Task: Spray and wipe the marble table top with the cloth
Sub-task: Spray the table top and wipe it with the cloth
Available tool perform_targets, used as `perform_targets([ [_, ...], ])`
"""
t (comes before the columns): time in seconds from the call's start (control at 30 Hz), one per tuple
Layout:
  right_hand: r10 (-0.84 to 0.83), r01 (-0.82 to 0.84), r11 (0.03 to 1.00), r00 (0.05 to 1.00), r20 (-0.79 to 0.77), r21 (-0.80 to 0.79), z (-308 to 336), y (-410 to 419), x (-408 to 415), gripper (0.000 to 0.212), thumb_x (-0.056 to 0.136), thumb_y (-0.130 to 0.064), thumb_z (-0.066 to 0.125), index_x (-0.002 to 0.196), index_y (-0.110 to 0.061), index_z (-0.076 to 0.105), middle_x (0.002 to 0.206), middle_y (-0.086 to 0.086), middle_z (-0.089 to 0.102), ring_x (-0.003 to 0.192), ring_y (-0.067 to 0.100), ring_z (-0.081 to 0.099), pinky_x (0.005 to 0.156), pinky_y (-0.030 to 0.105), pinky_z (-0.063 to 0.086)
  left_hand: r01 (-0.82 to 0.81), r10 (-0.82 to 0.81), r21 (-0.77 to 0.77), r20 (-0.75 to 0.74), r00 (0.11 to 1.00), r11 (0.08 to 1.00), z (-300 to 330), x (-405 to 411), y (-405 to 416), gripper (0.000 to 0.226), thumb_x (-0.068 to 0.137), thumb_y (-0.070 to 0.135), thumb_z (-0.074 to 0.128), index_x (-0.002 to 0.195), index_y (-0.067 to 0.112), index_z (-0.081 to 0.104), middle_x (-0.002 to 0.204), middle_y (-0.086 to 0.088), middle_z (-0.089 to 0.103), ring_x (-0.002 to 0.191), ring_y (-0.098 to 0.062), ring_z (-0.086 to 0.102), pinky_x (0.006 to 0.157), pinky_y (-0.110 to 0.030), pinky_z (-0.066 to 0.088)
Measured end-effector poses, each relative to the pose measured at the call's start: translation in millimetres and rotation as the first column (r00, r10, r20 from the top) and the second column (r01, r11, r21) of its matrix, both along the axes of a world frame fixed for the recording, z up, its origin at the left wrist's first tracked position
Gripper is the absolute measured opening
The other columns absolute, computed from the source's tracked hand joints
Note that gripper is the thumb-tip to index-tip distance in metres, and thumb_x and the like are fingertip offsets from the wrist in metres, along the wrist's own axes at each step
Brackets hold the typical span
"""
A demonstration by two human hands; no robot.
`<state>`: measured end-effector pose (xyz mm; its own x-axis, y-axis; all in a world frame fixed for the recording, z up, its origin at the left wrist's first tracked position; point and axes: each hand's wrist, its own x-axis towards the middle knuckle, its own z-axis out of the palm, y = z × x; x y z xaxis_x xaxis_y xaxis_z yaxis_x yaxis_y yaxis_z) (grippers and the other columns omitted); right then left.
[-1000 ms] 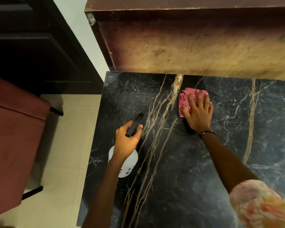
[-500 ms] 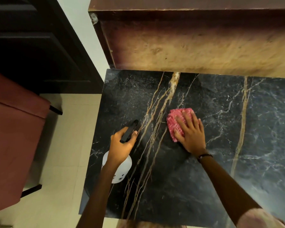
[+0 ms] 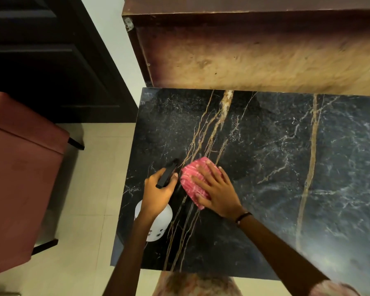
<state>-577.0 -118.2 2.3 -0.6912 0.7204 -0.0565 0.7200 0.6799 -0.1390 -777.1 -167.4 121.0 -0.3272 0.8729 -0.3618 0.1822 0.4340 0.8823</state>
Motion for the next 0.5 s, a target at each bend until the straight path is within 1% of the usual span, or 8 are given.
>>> perform_targets([
  [0.07,-0.008,0.007,1.000,1.000,0.019,0.018,2.2,-0.5,34.8,0.065,0.093,-0.068,0.021,0.149,-0.034,0.022,0.156,0.008,0.025,0.146,0.032,0.010,0.116,0.054,0.011,-0.008,0.008,-0.014,0.008,1.000,1.000,1.5,-2.5,-5.5,0.013,0.090,0.017,0.059,0.078,0.021,0.063,0.061,-0.003,0.055,0.051,-0.010,0.050,0.047,-0.015,0.041],
  [0.13,-0.124,0.124,0.992,0.992,0.016,-0.012,8.4,13.5,50.6,0.066,0.092,-0.069,0.016,0.148,-0.033,0.021,0.155,0.009,0.029,0.145,0.032,0.012,0.115,0.055,0.013,-0.007,0.007,-0.020,0.007,1.000,1.000,2.3,-4.6,-10.7,0.008,0.090,0.018,0.059,0.083,0.018,0.063,0.068,-0.008,0.059,0.059,-0.013,0.055,0.050,-0.012,0.045],
  [0.17,-0.198,0.199,0.979,0.980,0.022,-0.042,11.8,23.4,47.1,0.067,0.092,-0.069,0.014,0.147,-0.033,0.022,0.154,0.009,0.030,0.145,0.033,0.013,0.115,0.056,0.014,-0.008,0.008,-0.018,0.005,1.000,1.000,2.7,-5.2,-13.4,0.007,0.090,0.017,0.059,0.085,0.017,0.063,0.070,-0.010,0.060,0.061,-0.014,0.055,0.051,-0.011,0.045],
  [0.23,-0.336,0.337,0.936,0.941,0.029,-0.101,16.2,41.4,21.1,0.069,0.091,-0.069,0.013,0.147,-0.031,0.027,0.154,0.010,0.030,0.143,0.038,0.017,0.114,0.058,0.015,-0.019,0.019,-0.018,0.002,1.000,1.000,3.7,-5.2,-18.9,0.006,0.090,0.016,0.059,0.086,0.017,0.063,0.069,-0.006,0.060,0.062,-0.014,0.056,0.051,-0.009,0.045],
  [0.3,-0.398,0.398,0.908,0.917,0.025,-0.132,15.9,49.7,-16.4,0.070,0.090,-0.069,0.016,0.146,-0.030,0.032,0.154,0.012,0.030,0.142,0.042,0.020,0.112,0.061,0.011,-0.026,0.026,-0.006,-0.009,1.000,1.000,1.0,-5.6,-24.4,0.009,0.090,0.016,0.060,0.082,0.019,0.063,0.067,-0.007,0.060,0.060,-0.015,0.055,0.050,-0.011,0.044],
  [0.4,-0.305,0.303,0.949,0.952,-0.012,-0.093,9.9,34.7,-62.2,0.069,0.088,-0.066,0.024,0.145,-0.028,0.036,0.153,0.013,0.031,0.140,0.044,0.022,0.111,0.065,0.015,-0.027,0.027,-0.001,-0.021,0.999,1.000,-2.7,-6.9,-33.1,0.014,0.089,0.016,0.061,0.075,0.020,0.062,0.061,-0.009,0.053,0.053,-0.019,0.047,0.048,-0.023,0.041],
  [0.47,-0.188,0.186,0.980,0.982,-0.023,-0.072,8.6,4.3,-75.9,0.065,0.089,-0.061,0.029,0.145,-0.028,0.036,0.153,0.012,0.031,0.142,0.041,0.020,0.110,0.064,0.023,-0.042,0.042,-0.005,0.002,0.999,0.999,-4.0,-6.7,-38.9,0.016,0.088,0.015,0.062,0.075,0.024,0.063,0.055,0.000,0.052,0.047,-0.012,0.045,0.045,-0.022,0.038],
  [0.5,-0.132,0.130,0.989,0.991,-0.032,-0.068,8.7,-13.5,-75.5,0.062,0.090,-0.059,0.028,0.144,-0.028,0.036,0.153,0.012,0.033,0.142,0.039,0.020,0.111,0.062,0.023,-0.042,0.043,-0.007,0.011,0.999,0.999,-3.7,-5.6,-41.9,0.017,0.088,0.014,0.063,0.075,0.025,0.063,0.052,0.005,0.051,0.043,-0.007,0.045,0.044,-0.020,0.038],
])
